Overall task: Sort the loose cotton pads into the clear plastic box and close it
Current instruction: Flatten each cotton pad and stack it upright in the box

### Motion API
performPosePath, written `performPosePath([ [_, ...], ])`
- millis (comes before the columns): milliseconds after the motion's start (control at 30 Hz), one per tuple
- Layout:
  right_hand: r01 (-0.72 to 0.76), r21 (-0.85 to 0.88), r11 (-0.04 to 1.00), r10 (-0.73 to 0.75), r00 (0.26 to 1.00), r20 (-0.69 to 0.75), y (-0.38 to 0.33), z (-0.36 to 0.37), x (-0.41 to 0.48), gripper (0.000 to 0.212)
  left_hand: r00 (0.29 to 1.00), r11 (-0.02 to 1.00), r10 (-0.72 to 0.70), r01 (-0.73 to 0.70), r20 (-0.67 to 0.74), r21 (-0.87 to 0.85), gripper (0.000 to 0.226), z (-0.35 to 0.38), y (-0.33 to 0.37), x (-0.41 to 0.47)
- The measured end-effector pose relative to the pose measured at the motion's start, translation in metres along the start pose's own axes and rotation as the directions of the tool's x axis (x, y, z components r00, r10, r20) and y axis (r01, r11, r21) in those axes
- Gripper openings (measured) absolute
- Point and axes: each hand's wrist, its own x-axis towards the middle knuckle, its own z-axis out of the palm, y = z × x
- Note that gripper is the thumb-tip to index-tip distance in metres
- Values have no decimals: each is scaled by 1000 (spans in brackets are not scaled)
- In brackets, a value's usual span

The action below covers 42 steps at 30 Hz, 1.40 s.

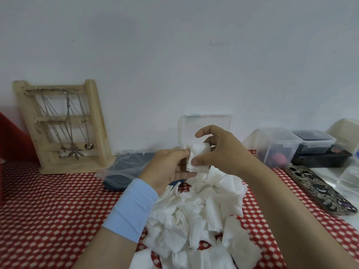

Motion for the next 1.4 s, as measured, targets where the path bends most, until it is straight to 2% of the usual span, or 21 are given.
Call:
performPosePath([
  [133, 19, -43, 999, -19, 1000, 0, -1, 0, -1, 63, 1000, 1000, -2, 2, -1, 23, 29, 0, 3, -1],
  [200, 21, -40, 999, -21, 1000, 5, -1, 2, -1, 62, 1000, 999, -4, 3, 22, 39, 37, 0, 6, -3],
  [267, 23, -12, 1000, -22, 1000, 18, 0, 3, -1, 60, 999, 989, 29, -35, 41, 142, 39, -1, 7, -4],
  [333, 17, 52, 999, -19, 999, 43, 1, 2, -1, 54, 997, 977, 65, -72, 42, 199, 26, -4, 8, -5],
  [433, 10, 285, 958, -41, 994, 103, 4, -2, -2, 36, 997, 978, 79, -79, 9, 195, 19, -11, 12, -10],
  [533, 28, 387, 922, -52, 997, 51, 7, 2, -2, 27, 997, 985, 68, -74, 48, 155, 17, -15, 18, -20],
  [633, 10, 302, 953, 6, 999, -52, 6, 20, -3, 25, 997, 959, 74, -72, 5, 274, 21, -21, 20, -27],
  [667, 18, 223, 975, 6, 994, -107, 4, 25, -4, 24, 996, 941, 81, -69, -24, 332, 22, -26, 21, -29],
  [733, 91, 12, 996, -87, 977, -196, -5, 31, -7, 17, 992, 928, 99, -65, -76, 366, 21, -39, 26, -31],
  [767, 141, -70, 987, -151, 977, -153, -13, 33, -11, 14, 987, 935, 114, -69, -111, 347, 19, -48, 28, -32],
  [800, 189, -130, 973, -194, 981, -29, -24, 37, -16, 15, 980, 944, 133, -79, -150, 322, 18, -56, 32, -35],
  [833, 224, -170, 960, -198, 967, 159, -36, 43, -22, 16, 970, 952, 152, -91, -189, 293, 16, -62, 34, -37],
  [900, 273, -269, 923, -93, 840, 534, -56, 63, -37, 13, 956, 966, 166, -109, -243, 234, 14, -71, 36, -41],
  [967, 330, -401, 855, 65, 698, 713, -69, 88, -50, 19, 951, 975, 158, -107, -266, 196, 14, -76, 34, -46],
  [1067, 362, -497, 789, 197, 617, 762, -68, 121, -61, 48, 950, 980, 140, -92, -278, 179, 13, -80, 30, -51],
  [1167, 466, -503, 728, 133, 624, 770, -68, 132, -71, 64, 944, 978, 142, -86, -298, 191, 14, -86, 28, -57],
  [1233, 427, -496, 756, 127, 648, 751, -71, 125, -69, 59, 942, 973, 145, -81, -302, 215, 12, -89, 29, -61],
  [1300, 361, -460, 811, 115, 673, 730, -75, 112, -63, 42, 940, 972, 148, -80, -308, 221, 10, -89, 29, -63],
  [1400, 315, -414, 854, 43, 751, 659, -75, 84, -51, 19, 941, 984, 136, -91, -310, 154, 5, -81, 32, -61],
])
